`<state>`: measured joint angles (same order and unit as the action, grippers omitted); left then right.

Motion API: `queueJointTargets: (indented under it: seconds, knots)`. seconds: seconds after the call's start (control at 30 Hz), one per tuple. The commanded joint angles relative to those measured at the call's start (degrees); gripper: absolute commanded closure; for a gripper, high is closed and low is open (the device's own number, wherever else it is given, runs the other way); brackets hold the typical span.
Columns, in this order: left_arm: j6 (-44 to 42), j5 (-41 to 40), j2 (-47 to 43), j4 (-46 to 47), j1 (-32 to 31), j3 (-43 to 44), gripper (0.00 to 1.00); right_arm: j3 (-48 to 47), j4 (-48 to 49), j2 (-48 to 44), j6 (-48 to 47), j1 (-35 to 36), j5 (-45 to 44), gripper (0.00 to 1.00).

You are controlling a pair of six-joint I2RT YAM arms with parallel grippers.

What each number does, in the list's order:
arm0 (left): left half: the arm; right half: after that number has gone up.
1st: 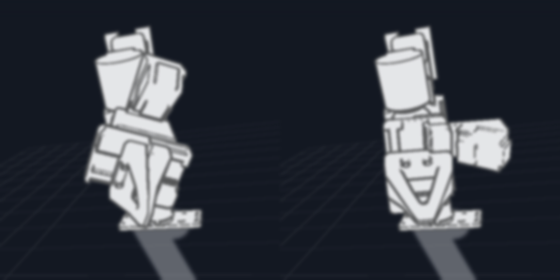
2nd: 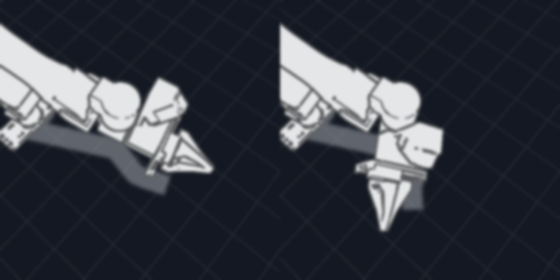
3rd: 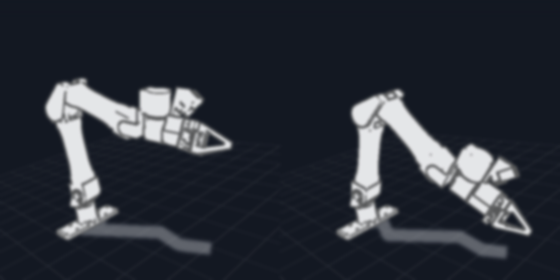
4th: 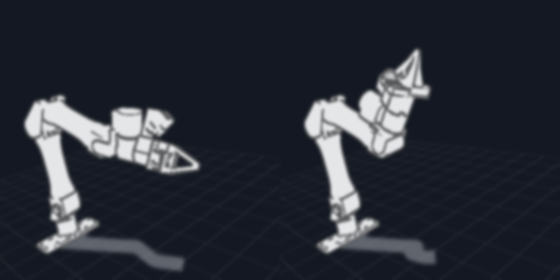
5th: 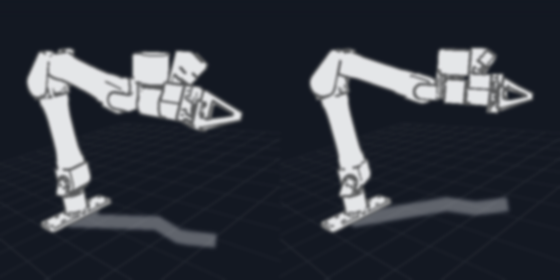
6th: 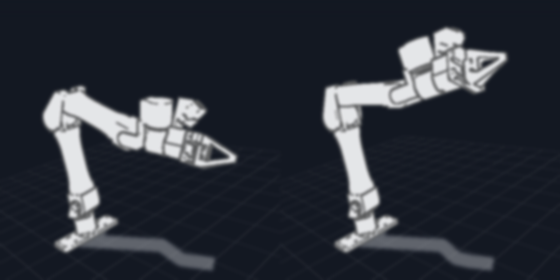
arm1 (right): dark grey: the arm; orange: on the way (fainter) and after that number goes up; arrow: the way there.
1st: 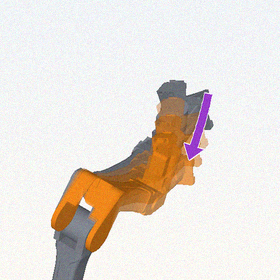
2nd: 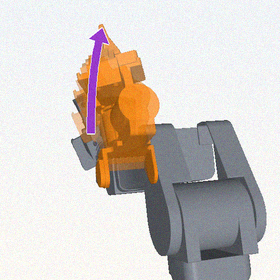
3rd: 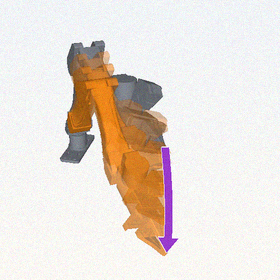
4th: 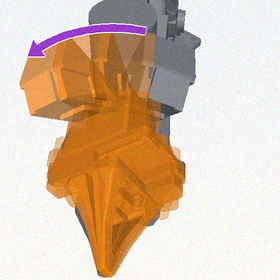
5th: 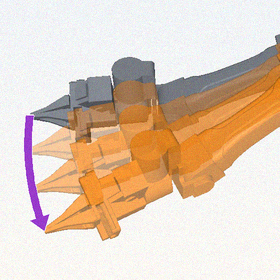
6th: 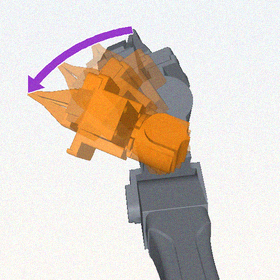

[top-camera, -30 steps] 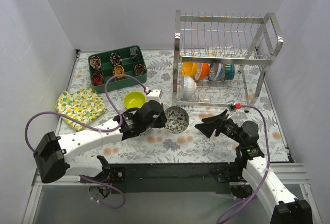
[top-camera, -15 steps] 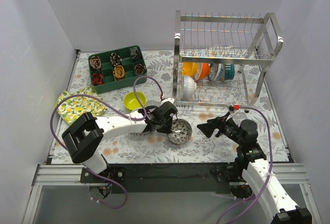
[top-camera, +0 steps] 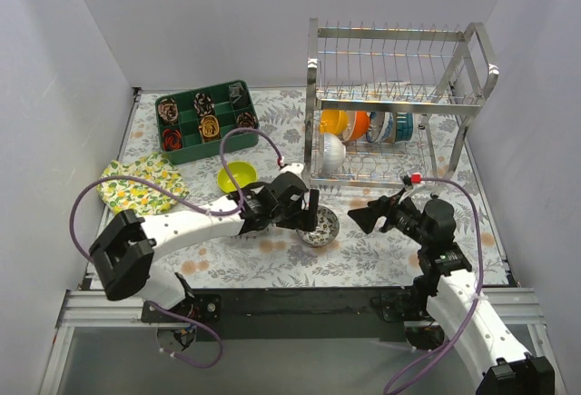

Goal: Unload the bowls from the dish rack

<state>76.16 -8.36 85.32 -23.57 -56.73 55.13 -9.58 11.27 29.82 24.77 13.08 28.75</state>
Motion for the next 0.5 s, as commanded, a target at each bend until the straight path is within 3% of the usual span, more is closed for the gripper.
queueJointTargets:
  seconds: [0.0,0.07,0.27,0.47]
  knots:
    - [0.13,-3.5,-9.27,-0.24,0.13,0.94,0.08,-4.74,2.7,4.35,-1.84,-0.25,-1.41,0.01]
    - [0.13,-5.34,-11.3,-0.94,0.3,0.94,0.02,-6.14,4.11,6.11,-2.18,-0.07,-1.77,0.02]
    - [-2.24,-6.06,-18.6,-2.18,3.9,-1.08,0.02,-10.01,7.71,13.14,-2.71,1.33,-5.81,0.01]
    - [-6.45,-6.57,-27.38,-3.94,11.63,-5.56,0.02,-13.87,11.93,21.32,-3.68,5.46,-13.19,0.02]
